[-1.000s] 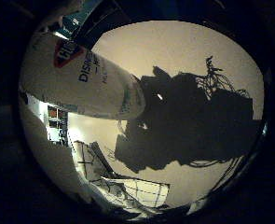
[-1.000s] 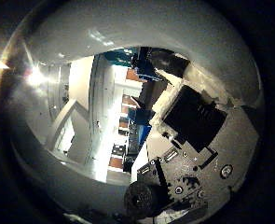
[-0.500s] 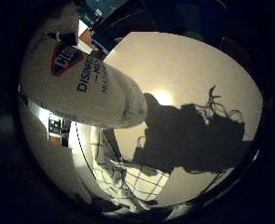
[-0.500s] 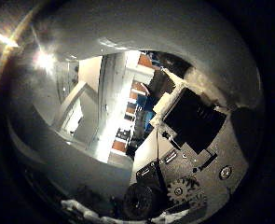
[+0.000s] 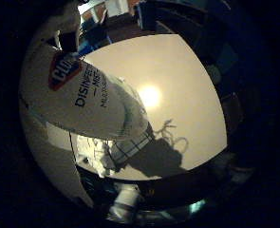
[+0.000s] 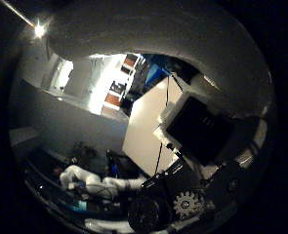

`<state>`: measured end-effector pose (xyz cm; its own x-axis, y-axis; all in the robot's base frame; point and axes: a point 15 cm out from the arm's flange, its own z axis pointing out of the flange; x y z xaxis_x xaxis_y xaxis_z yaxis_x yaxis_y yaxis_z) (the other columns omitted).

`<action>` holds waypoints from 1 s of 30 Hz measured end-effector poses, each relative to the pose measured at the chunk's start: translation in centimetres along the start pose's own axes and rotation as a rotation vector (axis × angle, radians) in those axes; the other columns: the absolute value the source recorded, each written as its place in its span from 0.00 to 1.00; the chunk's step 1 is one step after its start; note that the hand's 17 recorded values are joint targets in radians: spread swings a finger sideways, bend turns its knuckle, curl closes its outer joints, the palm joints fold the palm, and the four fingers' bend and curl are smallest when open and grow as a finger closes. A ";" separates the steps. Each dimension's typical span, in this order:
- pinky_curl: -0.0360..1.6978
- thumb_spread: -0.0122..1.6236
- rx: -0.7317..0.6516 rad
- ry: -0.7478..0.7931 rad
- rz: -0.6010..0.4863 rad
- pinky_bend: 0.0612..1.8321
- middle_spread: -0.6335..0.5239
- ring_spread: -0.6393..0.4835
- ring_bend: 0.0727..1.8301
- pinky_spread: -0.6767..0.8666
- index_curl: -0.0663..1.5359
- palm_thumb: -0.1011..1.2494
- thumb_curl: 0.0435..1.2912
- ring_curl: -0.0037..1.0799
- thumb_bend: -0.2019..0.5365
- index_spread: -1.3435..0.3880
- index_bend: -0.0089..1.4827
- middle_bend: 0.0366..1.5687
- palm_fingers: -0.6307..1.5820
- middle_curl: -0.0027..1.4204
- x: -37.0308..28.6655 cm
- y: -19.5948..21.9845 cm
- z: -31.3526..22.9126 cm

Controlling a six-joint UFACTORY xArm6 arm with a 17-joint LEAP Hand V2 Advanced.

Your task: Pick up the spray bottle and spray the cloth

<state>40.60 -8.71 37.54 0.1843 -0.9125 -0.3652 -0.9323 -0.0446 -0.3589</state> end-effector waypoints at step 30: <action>0.59 0.62 -0.881 0.587 -0.545 0.58 0.47 0.43 0.79 0.28 0.45 0.86 0.53 0.52 0.26 0.67 0.79 0.85 0.84 0.41 -8.3 3.9 12.3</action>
<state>39.27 3.72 28.59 0.6659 -0.7231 0.1838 -0.7102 -0.5389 0.4529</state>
